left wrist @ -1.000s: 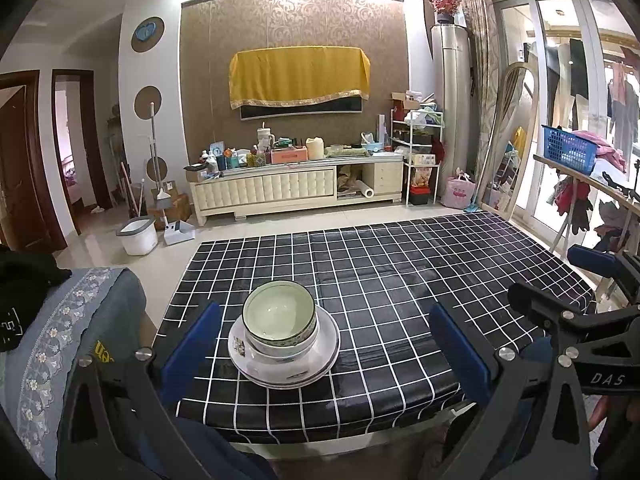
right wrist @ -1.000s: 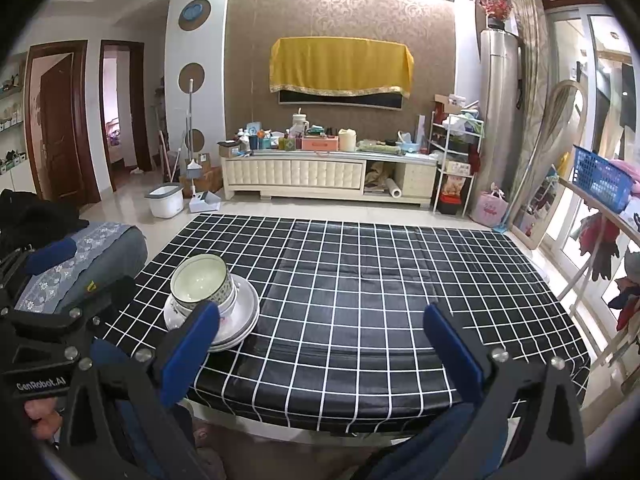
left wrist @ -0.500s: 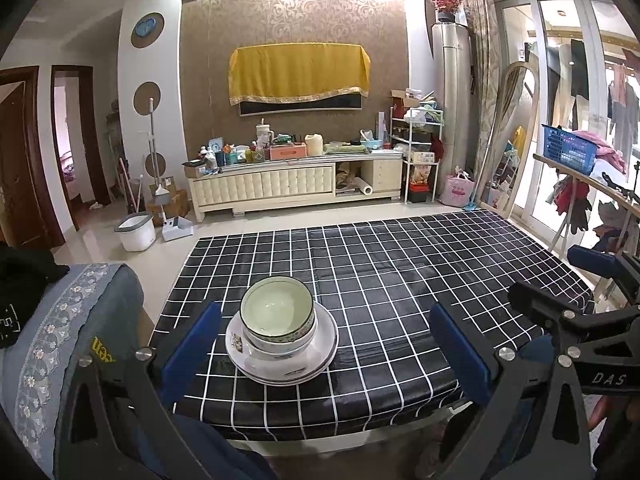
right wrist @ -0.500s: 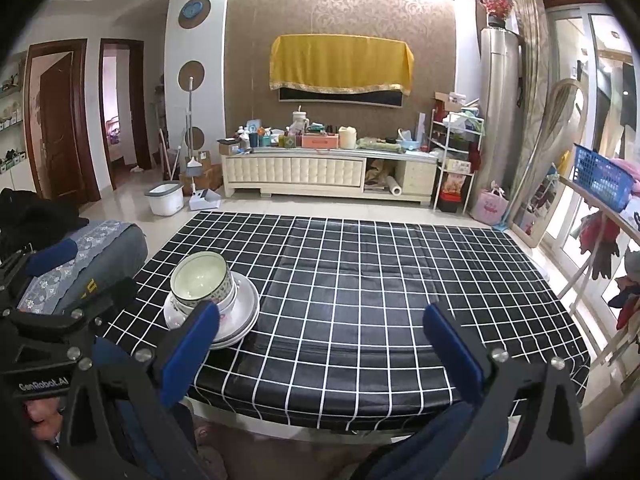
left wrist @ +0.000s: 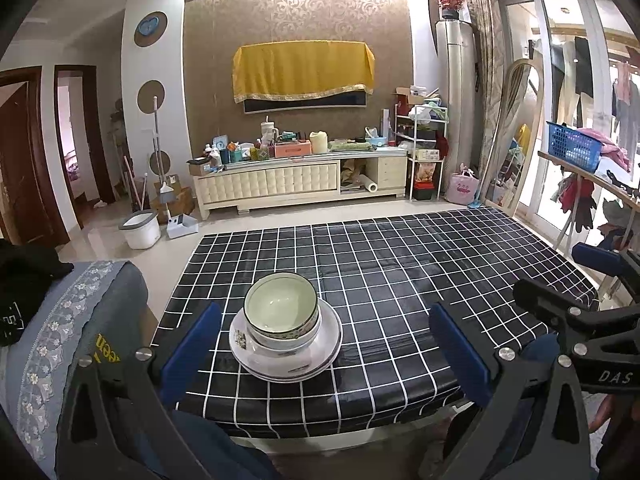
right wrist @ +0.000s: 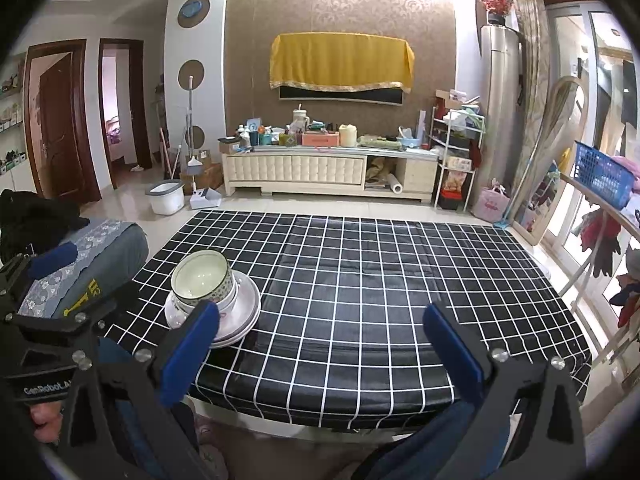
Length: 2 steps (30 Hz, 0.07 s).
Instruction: Organize plates and bowls
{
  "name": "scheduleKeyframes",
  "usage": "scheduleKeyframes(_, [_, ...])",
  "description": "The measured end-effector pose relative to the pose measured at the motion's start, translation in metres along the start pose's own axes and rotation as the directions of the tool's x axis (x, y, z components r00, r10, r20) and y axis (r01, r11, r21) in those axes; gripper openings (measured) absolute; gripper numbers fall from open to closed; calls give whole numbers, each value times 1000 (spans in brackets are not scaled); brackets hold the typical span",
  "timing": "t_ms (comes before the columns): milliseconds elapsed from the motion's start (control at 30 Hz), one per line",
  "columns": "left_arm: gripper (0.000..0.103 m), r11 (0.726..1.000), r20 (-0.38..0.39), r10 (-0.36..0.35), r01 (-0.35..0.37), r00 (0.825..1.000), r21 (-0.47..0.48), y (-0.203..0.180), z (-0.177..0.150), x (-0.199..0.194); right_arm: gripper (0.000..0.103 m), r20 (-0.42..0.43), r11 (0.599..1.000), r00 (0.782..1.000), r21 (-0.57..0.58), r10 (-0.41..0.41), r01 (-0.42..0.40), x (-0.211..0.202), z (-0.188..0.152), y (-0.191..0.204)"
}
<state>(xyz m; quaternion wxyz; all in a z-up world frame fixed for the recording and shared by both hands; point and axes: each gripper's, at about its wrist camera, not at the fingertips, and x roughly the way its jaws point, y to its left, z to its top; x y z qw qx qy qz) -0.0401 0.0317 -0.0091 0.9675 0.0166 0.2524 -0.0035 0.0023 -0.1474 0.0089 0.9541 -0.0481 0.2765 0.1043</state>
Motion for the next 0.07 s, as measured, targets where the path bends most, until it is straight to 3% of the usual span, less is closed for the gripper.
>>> scheduleKeyframes(67, [103, 1000, 2, 2, -2, 1000, 4, 0, 1, 0, 103, -2, 1000, 1000, 3, 0, 0, 1, 0, 0])
